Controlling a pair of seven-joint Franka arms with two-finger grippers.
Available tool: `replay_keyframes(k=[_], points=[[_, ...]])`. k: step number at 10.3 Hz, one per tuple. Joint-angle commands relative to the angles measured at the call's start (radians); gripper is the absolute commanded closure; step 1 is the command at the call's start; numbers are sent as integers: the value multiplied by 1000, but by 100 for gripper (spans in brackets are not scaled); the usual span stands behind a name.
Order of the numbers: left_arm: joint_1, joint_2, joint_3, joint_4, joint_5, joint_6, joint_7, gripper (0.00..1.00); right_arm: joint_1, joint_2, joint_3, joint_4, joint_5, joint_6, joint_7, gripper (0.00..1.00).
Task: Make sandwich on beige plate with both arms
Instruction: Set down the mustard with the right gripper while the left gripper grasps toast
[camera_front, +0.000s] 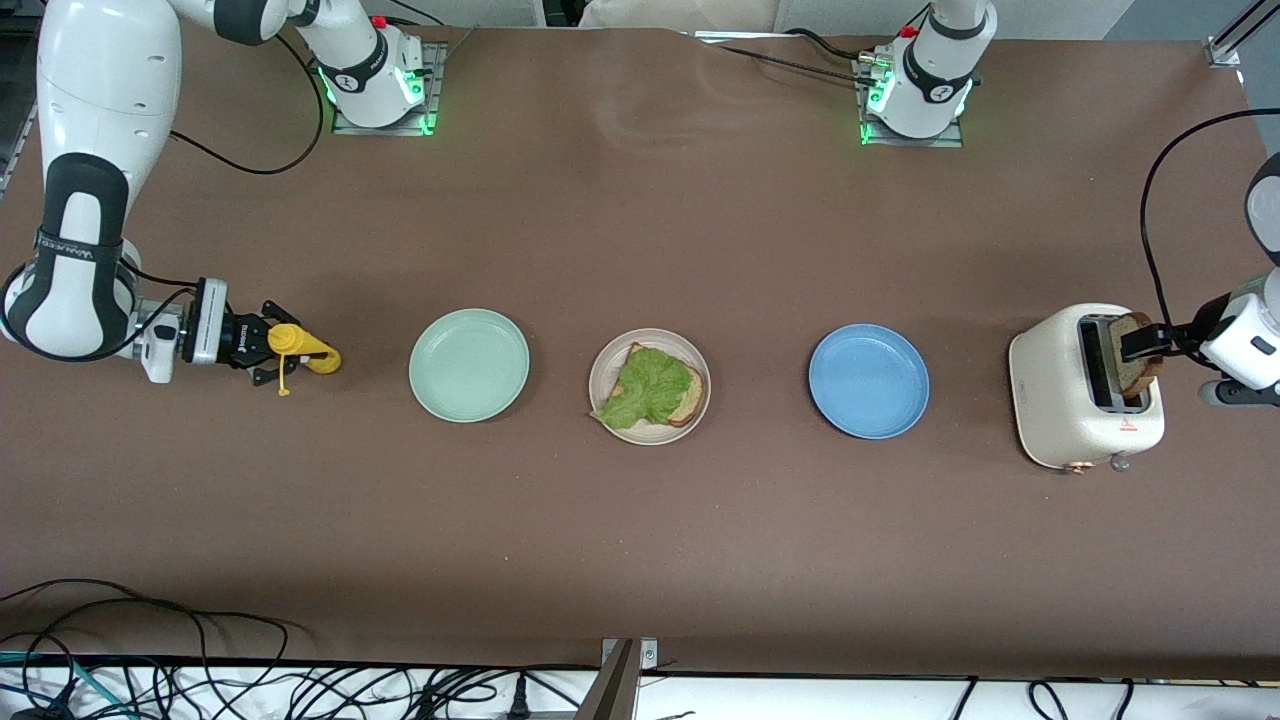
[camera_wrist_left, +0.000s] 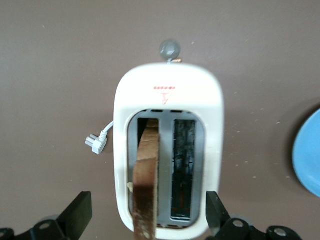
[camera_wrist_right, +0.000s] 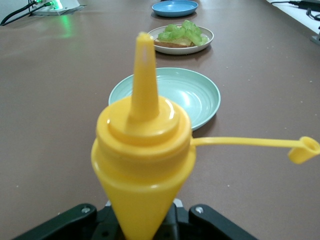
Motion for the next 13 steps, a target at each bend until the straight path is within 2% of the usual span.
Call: replay_keyframes(k=[1,2,3,4,7,8,11,12,13], points=[[29,-31,-14,-137,31,135,18,0,-39,-2,24,-6,24,-24,-77,100],[47,-31,-14,-167,31,177,18,10,-67,3,42,-6,24,-24,-95,100],[47,-28,-14,-164,31,174,9,63,-111,14,85,-6,24,-24,-106,100],[44,-29,-19,-153,31,167,9,100,-154,15,129,-3,24,-15,-125,100],[44,-32,-20,-136,31,145,19,100,-170,29,142,2,24,-7,-128,100],[44,-40,-20,-135,31,143,19,100,-168,34,143,2,26,-5,-126,90],[43,-77,-22,-109,18,108,75,100,-168,41,143,2,32,-5,-120,28],[40,-86,-22,-78,20,70,100,100,-168,47,143,2,38,-8,-117,11],[37,-86,-23,-26,18,-3,130,100,-170,50,143,2,40,-13,-117,0]])
